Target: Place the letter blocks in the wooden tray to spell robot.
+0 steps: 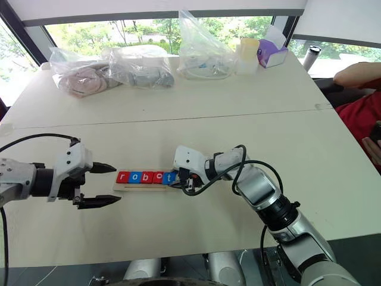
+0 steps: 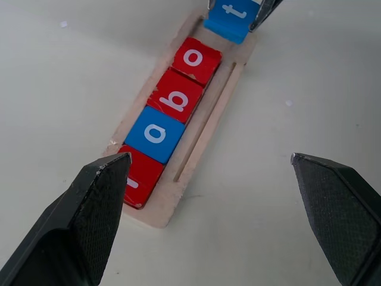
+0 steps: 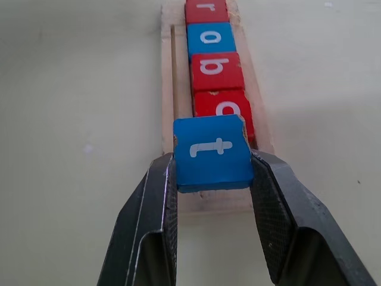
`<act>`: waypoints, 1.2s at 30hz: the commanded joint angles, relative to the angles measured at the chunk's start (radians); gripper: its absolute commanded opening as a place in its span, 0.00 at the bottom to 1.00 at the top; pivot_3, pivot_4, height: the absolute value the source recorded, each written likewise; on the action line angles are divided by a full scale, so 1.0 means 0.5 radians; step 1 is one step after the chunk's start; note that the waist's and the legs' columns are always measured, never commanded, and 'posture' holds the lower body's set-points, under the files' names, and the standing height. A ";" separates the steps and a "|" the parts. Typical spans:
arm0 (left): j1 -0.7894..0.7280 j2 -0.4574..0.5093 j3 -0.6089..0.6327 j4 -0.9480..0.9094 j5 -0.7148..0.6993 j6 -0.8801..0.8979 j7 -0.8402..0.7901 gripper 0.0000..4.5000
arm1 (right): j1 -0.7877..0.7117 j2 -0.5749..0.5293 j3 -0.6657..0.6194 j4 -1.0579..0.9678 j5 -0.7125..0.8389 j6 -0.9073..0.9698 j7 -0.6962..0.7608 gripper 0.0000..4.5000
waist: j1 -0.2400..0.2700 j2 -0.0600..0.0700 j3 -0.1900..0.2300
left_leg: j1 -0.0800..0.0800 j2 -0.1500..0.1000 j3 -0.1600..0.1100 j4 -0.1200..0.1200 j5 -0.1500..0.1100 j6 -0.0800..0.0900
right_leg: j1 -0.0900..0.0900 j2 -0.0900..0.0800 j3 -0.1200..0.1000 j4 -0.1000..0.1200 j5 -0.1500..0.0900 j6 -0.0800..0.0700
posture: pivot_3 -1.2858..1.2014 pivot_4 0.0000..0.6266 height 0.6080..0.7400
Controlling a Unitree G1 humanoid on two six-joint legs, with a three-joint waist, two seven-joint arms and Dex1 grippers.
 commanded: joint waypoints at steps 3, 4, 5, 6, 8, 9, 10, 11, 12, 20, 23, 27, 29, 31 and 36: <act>0.000 0.016 0.046 -0.057 0.009 -0.008 0.013 1.00 | -0.042 0.021 0.038 0.006 -0.022 -0.056 -0.023 0.25 | -0.013 0.000 0.000 | 0.000 0.000 0.000 0.001 0.000 0.000 | 0.000 0.001 0.000 0.001 0.000 0.000 | 0.52 0.24 1.00; -0.002 0.019 0.049 -0.051 0.010 -0.010 0.010 1.00 | -0.047 0.033 0.045 0.025 -0.027 -0.056 -0.035 0.25 | -0.017 0.000 0.000 | 0.000 0.000 0.000 0.001 0.000 0.000 | 0.000 0.001 0.000 0.001 0.000 0.000 | 0.52 0.24 1.00; -0.007 0.022 0.050 -0.047 0.012 -0.012 0.010 1.00 | -0.049 0.045 0.049 0.048 -0.031 -0.060 -0.042 0.25 | -0.018 0.000 0.000 | 0.000 0.001 0.000 0.001 0.000 0.000 | 0.000 0.001 0.000 0.002 0.000 0.000 | 0.52 0.24 1.00; -0.010 0.024 0.050 -0.044 0.013 -0.013 0.009 1.00 | -0.051 0.054 0.052 0.064 -0.033 -0.063 -0.047 0.25 | -0.017 0.000 0.000 | 0.000 0.001 0.000 0.001 0.000 0.000 | 0.000 0.001 0.000 0.002 0.001 0.001 | 0.52 0.24 1.00; -0.014 0.027 0.050 -0.038 0.017 -0.018 0.006 1.00 | -0.064 0.087 0.066 0.113 -0.051 -0.084 -0.064 0.25 | -0.016 0.000 0.000 | 0.000 0.001 -0.001 0.001 0.000 0.000 | 0.000 0.001 0.000 0.002 0.001 0.002 | 0.52 0.24 1.00; -0.017 0.026 0.046 -0.039 0.019 -0.019 0.008 1.00 | -0.071 0.102 0.073 0.136 -0.061 -0.098 -0.074 0.25 | -0.016 0.000 0.000 | 0.000 0.001 -0.001 0.002 0.000 0.000 | 0.000 0.001 0.000 0.002 0.001 0.001 | 0.52 0.24 1.00; -0.020 0.025 0.043 -0.039 0.020 -0.020 0.011 1.00 | -0.077 0.118 0.077 0.159 -0.070 -0.110 -0.083 0.25 | -0.016 0.000 0.000 | 0.000 0.001 -0.001 0.002 0.000 0.000 | 0.000 0.001 0.000 0.002 0.001 0.001 | 0.52 0.24 1.00; -0.023 0.025 0.041 -0.038 0.021 -0.020 0.011 1.00 | -0.083 0.129 0.083 0.183 -0.084 -0.132 -0.090 0.25 | -0.016 0.000 0.000 | 0.000 0.001 -0.001 0.002 0.000 0.000 | 0.000 0.001 0.000 0.003 0.002 0.002 | 0.52 0.24 1.00; -0.024 0.025 0.038 -0.036 0.024 -0.024 0.010 1.00 | -0.086 0.136 0.087 0.203 -0.094 -0.151 -0.093 0.25 | -0.016 0.000 0.000 | 0.000 0.001 -0.001 0.003 0.000 0.000 | 0.000 0.001 0.000 0.003 0.001 0.001 | 0.52 0.24 1.00; -0.044 0.017 0.012 -0.013 0.066 -0.048 0.007 1.00 | -0.076 0.177 0.097 0.236 -0.102 -0.179 -0.094 0.25 | -0.015 0.000 0.000 | 0.000 0.001 -0.001 0.004 0.000 0.000 | 0.001 0.001 0.000 0.003 0.001 0.001 | 0.52 0.24 1.00; -0.054 0.006 -0.005 -0.011 0.077 -0.052 0.015 1.00 | -0.081 0.210 0.094 0.261 -0.114 -0.175 -0.112 0.25 | -0.019 0.000 0.000 | 0.001 0.001 -0.001 0.004 0.000 0.000 | 0.001 0.001 0.000 0.003 0.001 0.001 | 0.52 0.24 1.00; -0.064 -0.006 -0.025 -0.001 0.093 -0.064 0.024 1.00 | -0.079 0.235 0.075 0.267 -0.094 -0.138 -0.110 0.49 | -0.017 0.000 0.000 | 0.002 0.001 -0.001 0.004 0.000 0.000 | 0.001 0.002 0.000 0.005 0.002 0.002 | 0.52 0.24 1.00; -0.069 -0.011 -0.035 0.006 0.102 -0.069 0.027 1.00 | -0.080 0.240 0.068 0.269 -0.098 -0.141 -0.119 0.70 | -0.016 0.000 0.000 | 0.001 0.001 -0.001 0.004 0.000 0.000 | 0.001 0.002 0.000 0.005 0.002 0.001 | 0.52 0.24 1.00; -0.070 -0.014 -0.042 0.016 0.114 -0.078 0.026 1.00 | -0.099 0.254 0.030 0.275 -0.093 -0.126 -0.147 0.93 | -0.015 0.000 0.000 | 0.001 0.001 -0.001 0.005 0.000 0.000 | 0.001 0.002 0.000 0.005 0.002 0.002 | 0.52 0.24 1.00; -0.090 -0.022 -0.059 0.086 0.156 -0.122 0.019 1.00 | -0.195 0.304 -0.179 0.249 0.031 0.013 -0.200 0.99 | -0.015 0.000 0.000 | 0.000 0.001 -0.001 0.006 0.000 0.000 | 0.001 0.001 0.000 0.005 0.002 0.001 | 0.52 0.24 1.00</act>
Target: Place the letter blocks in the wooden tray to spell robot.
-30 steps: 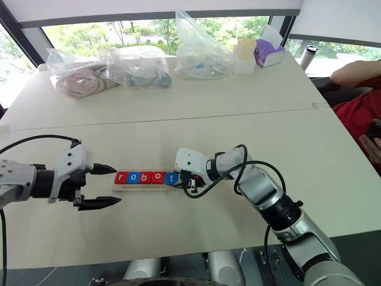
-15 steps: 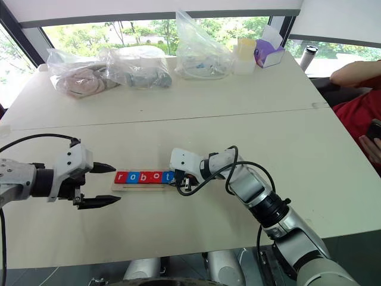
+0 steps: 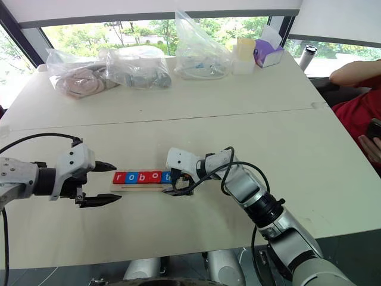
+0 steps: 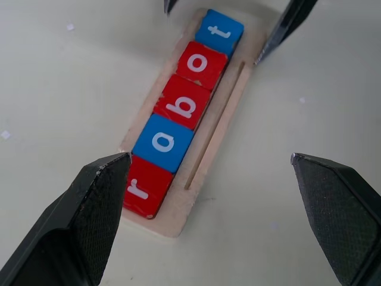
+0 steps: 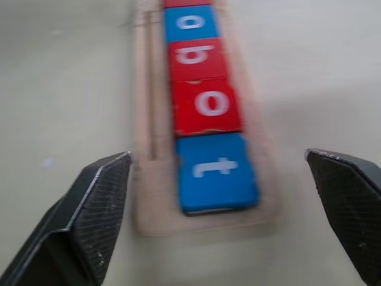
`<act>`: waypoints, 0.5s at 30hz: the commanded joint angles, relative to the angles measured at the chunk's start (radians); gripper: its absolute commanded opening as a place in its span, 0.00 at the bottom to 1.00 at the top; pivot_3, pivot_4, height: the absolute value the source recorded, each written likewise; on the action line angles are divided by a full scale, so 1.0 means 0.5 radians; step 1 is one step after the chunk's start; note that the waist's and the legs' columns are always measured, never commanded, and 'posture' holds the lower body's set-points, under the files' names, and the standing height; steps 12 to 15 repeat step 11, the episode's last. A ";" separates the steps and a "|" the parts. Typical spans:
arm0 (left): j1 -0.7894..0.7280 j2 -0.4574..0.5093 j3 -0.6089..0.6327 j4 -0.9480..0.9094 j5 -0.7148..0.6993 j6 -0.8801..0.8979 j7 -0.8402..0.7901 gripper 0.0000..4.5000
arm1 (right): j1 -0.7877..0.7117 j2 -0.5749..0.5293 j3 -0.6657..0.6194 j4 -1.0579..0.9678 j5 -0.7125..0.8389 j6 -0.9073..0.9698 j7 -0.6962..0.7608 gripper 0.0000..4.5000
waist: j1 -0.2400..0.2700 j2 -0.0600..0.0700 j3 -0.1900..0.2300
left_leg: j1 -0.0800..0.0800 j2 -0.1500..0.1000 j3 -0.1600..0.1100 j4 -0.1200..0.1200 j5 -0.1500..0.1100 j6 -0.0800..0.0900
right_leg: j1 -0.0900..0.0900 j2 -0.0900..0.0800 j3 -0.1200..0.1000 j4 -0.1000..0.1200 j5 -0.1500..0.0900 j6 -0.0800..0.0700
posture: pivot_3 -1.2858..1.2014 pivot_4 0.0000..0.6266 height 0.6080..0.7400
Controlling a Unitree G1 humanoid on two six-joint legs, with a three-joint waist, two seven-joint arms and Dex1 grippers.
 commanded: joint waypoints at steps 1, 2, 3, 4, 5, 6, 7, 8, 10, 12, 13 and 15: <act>-0.038 -0.009 0.011 0.048 0.042 -0.067 0.004 1.00 | -0.096 0.033 -0.203 -0.083 0.136 0.082 -0.034 0.99 | 0.000 0.000 0.000 | 0.000 0.000 0.000 0.000 0.000 0.000 | 0.000 0.000 0.000 0.000 0.000 0.000 | 0.52 0.24 1.00; -0.037 -0.013 0.022 0.067 0.045 -0.076 0.004 1.00 | -0.099 0.022 -0.250 -0.105 0.158 0.090 -0.046 0.99 | 0.000 0.000 0.000 | 0.000 0.000 0.000 0.000 0.000 0.000 | 0.000 0.000 0.000 0.000 0.000 0.000 | 0.52 0.24 1.00; -0.040 -0.029 0.046 0.085 0.035 -0.076 0.014 1.00 | -0.093 0.007 -0.298 -0.130 0.182 0.101 -0.060 0.99 | 0.001 0.000 0.000 | 0.000 0.000 0.000 0.000 0.000 0.000 | 0.000 0.000 0.000 0.000 0.000 0.000 | 0.52 0.24 1.00; -0.054 -0.059 0.084 0.104 0.000 -0.047 0.037 1.00 | -0.081 -0.020 -0.347 -0.162 0.209 0.117 -0.064 0.99 | 0.004 0.000 0.000 | 0.000 0.000 0.000 0.000 0.000 0.000 | 0.000 0.000 0.000 -0.001 0.000 0.001 | 0.52 0.24 1.00; -0.068 -0.104 0.143 0.126 -0.055 -0.010 0.066 1.00 | -0.056 -0.052 -0.398 -0.210 0.240 0.140 -0.063 0.99 | 0.005 0.000 0.000 | 0.000 0.000 0.000 0.000 0.000 0.000 | 0.000 -0.001 0.000 -0.001 0.001 0.000 | 0.52 0.24 1.00; -0.076 -0.150 0.216 0.152 -0.129 0.056 0.093 1.00 | -0.024 -0.091 -0.450 -0.270 0.281 0.169 -0.055 0.99 | 0.008 0.000 0.000 | -0.001 0.000 0.000 0.000 0.000 0.000 | 0.000 -0.001 0.000 -0.001 0.001 0.001 | 0.52 0.24 1.00; -0.053 -0.181 0.294 0.172 -0.181 0.106 0.105 1.00 | 0.017 -0.133 -0.509 -0.343 0.332 0.209 -0.044 0.99 | 0.008 0.000 0.000 | -0.002 0.000 -0.001 0.000 0.000 0.000 | 0.000 -0.001 -0.001 -0.002 0.002 0.002 | 0.52 0.24 1.00; 0.065 -0.184 0.413 0.200 -0.189 0.160 0.086 1.00 | 0.107 -0.215 -0.629 -0.480 0.439 0.288 -0.003 0.99 | 0.006 0.000 0.000 | -0.003 0.000 -0.001 0.000 0.000 0.000 | 0.000 -0.001 -0.001 -0.002 0.003 0.003 | 0.52 0.24 1.00; 0.283 -0.183 0.594 0.230 -0.151 0.183 0.049 1.00 | 0.264 -0.346 -0.808 -0.696 0.622 0.439 0.050 0.99 | 0.000 0.001 0.000 | -0.003 0.000 -0.001 0.000 -0.002 0.002 | 0.000 -0.002 -0.001 -0.004 0.003 0.004 | 0.52 0.24 1.00; 0.382 -0.195 0.678 0.245 -0.124 0.171 0.048 1.00 | 0.347 -0.412 -0.888 -0.785 0.712 0.532 0.068 0.99 | 0.000 0.001 0.000 | -0.001 0.000 0.000 0.000 -0.004 0.007 | 0.002 -0.003 0.000 -0.003 0.002 0.005 | 0.52 0.24 1.00; 0.382 -0.195 0.678 0.245 -0.124 0.171 0.048 1.00 | 0.347 -0.412 -0.888 -0.785 0.712 0.532 0.068 0.99 | 0.000 0.001 0.000 | -0.001 0.000 0.000 0.000 -0.004 0.007 | 0.002 -0.003 0.000 -0.003 0.002 0.005 | 0.52 0.24 1.00; 0.382 -0.195 0.678 0.245 -0.124 0.171 0.048 1.00 | 0.347 -0.412 -0.888 -0.785 0.712 0.532 0.068 0.99 | 0.000 0.001 0.000 | -0.001 0.000 0.000 0.000 -0.004 0.007 | 0.002 -0.003 0.000 -0.003 0.002 0.005 | 0.52 0.24 1.00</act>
